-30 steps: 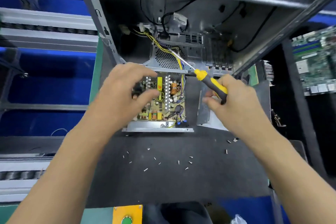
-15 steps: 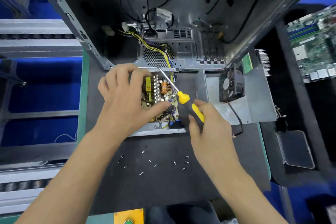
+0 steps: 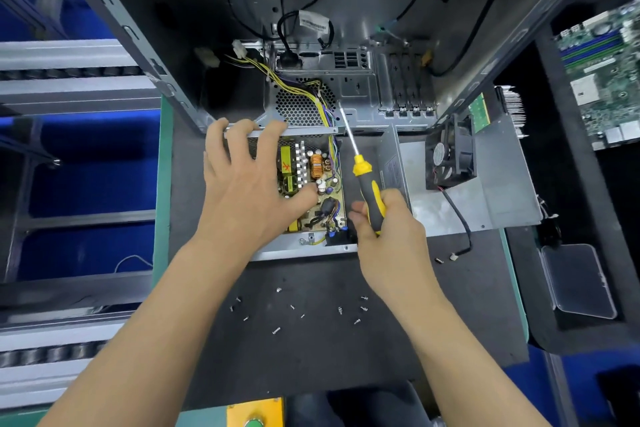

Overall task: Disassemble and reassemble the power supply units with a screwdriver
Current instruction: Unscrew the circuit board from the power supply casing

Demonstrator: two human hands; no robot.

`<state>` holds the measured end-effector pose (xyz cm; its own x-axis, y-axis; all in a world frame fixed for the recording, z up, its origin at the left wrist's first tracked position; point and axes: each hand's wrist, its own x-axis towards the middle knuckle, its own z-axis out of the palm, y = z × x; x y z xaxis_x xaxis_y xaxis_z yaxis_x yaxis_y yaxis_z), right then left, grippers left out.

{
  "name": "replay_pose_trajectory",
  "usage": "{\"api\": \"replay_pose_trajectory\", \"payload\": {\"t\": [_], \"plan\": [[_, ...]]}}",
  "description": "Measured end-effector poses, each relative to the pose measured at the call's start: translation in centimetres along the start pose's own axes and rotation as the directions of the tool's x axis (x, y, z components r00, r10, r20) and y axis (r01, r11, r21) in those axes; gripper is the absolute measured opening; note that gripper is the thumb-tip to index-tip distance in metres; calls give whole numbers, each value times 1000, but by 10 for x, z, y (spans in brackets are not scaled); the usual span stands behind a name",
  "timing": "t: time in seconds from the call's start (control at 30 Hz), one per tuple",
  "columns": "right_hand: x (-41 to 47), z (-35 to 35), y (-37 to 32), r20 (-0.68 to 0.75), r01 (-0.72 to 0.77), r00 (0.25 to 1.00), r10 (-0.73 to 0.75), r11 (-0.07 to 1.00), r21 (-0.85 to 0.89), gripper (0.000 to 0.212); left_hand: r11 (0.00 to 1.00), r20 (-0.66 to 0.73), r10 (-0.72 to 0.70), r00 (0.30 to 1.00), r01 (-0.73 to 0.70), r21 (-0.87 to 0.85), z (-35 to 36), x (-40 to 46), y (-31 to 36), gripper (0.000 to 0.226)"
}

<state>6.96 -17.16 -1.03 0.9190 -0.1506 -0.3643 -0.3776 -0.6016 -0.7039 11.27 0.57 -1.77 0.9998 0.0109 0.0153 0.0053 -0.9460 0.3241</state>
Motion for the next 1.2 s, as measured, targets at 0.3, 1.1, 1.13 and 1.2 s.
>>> {"api": "replay_pose_trajectory", "payload": {"t": [0.3, 1.1, 1.13, 1.2], "plan": [[1, 5, 13, 2, 125, 992, -126, 988, -91, 35, 990, 21, 114, 993, -115, 77, -4, -2, -3, 98], [0, 19, 27, -161, 157, 976, -148, 986, 47, 22, 975, 80, 222, 972, -219, -43, -3, 2, -4, 68], [0, 19, 26, -155, 156, 977, -147, 987, 47, 22, 975, 85, 221, 972, -218, -41, -4, 2, -4, 69], [-1, 18, 25, -138, 139, 982, -131, 989, 48, 25, 974, 89, 224, 970, -222, -33, -5, 1, -3, 70]]}}
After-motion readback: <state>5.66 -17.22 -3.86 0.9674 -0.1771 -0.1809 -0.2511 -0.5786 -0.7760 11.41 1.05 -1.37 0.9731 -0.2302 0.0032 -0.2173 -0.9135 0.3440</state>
